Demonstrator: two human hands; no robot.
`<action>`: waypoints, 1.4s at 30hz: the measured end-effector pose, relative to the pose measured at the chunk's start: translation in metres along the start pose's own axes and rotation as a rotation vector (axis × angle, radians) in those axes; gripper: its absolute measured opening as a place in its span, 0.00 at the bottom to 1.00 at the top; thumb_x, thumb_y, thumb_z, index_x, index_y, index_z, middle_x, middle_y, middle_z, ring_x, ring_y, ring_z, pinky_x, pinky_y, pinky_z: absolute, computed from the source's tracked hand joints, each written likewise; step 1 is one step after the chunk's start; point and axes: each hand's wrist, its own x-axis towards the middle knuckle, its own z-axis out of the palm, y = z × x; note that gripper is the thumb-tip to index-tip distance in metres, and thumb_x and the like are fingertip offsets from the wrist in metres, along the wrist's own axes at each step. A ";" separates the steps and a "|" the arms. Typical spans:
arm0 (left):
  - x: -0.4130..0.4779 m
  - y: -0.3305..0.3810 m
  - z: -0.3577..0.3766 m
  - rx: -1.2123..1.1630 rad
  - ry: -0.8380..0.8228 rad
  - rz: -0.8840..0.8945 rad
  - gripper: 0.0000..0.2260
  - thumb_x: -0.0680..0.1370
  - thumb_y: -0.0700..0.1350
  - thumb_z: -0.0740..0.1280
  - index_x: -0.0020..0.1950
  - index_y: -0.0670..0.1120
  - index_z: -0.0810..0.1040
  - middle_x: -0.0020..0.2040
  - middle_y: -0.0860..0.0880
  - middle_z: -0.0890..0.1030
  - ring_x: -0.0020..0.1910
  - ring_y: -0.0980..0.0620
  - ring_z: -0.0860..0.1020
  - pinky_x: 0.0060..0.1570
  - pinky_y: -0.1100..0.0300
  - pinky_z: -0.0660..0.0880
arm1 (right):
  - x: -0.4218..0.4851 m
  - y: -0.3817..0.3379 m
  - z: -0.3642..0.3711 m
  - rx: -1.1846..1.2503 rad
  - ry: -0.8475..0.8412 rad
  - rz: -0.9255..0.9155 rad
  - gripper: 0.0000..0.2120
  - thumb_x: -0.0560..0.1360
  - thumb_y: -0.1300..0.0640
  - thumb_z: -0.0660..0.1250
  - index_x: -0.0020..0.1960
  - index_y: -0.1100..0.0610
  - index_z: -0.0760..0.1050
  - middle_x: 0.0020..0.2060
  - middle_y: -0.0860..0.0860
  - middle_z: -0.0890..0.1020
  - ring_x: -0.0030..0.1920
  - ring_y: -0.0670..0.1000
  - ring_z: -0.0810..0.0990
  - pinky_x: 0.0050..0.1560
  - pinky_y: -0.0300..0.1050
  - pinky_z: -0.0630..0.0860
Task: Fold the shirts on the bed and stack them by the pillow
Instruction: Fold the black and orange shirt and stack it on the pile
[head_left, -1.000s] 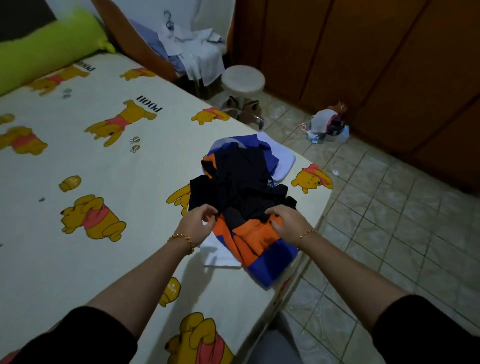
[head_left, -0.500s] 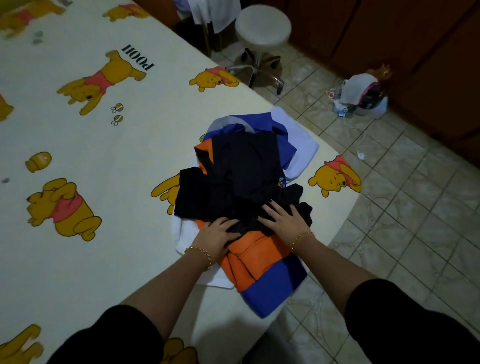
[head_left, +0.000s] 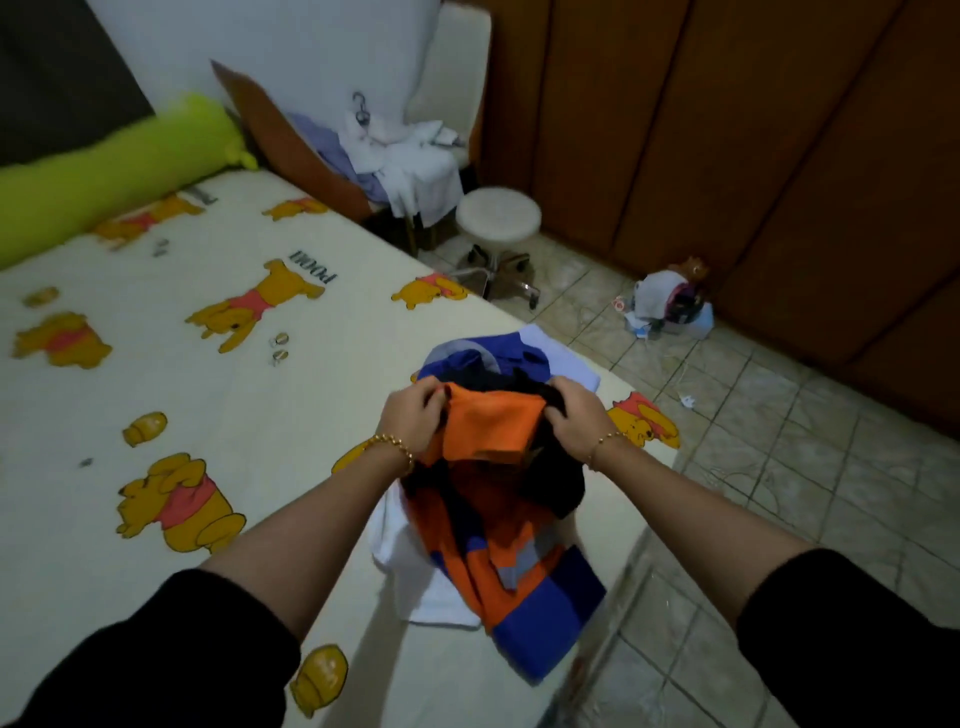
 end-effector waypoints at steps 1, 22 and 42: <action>0.003 0.020 -0.023 -0.049 0.074 0.008 0.09 0.80 0.41 0.59 0.46 0.39 0.77 0.45 0.39 0.80 0.46 0.43 0.77 0.42 0.56 0.66 | 0.002 -0.022 -0.017 0.057 0.064 -0.020 0.14 0.76 0.62 0.63 0.61 0.64 0.71 0.58 0.61 0.74 0.58 0.59 0.73 0.52 0.44 0.65; -0.123 0.237 -0.382 -0.221 0.619 0.288 0.11 0.80 0.48 0.60 0.50 0.43 0.80 0.53 0.41 0.81 0.55 0.43 0.77 0.50 0.57 0.72 | -0.111 -0.348 -0.161 0.705 0.024 -0.448 0.08 0.78 0.57 0.64 0.50 0.60 0.79 0.44 0.54 0.81 0.44 0.49 0.79 0.48 0.44 0.75; -0.360 0.163 -0.501 0.859 0.732 0.006 0.31 0.67 0.58 0.68 0.66 0.49 0.63 0.59 0.47 0.64 0.61 0.46 0.64 0.63 0.48 0.64 | -0.212 -0.497 -0.225 0.293 -0.061 -0.878 0.18 0.73 0.56 0.52 0.55 0.57 0.77 0.51 0.53 0.76 0.53 0.52 0.73 0.52 0.44 0.70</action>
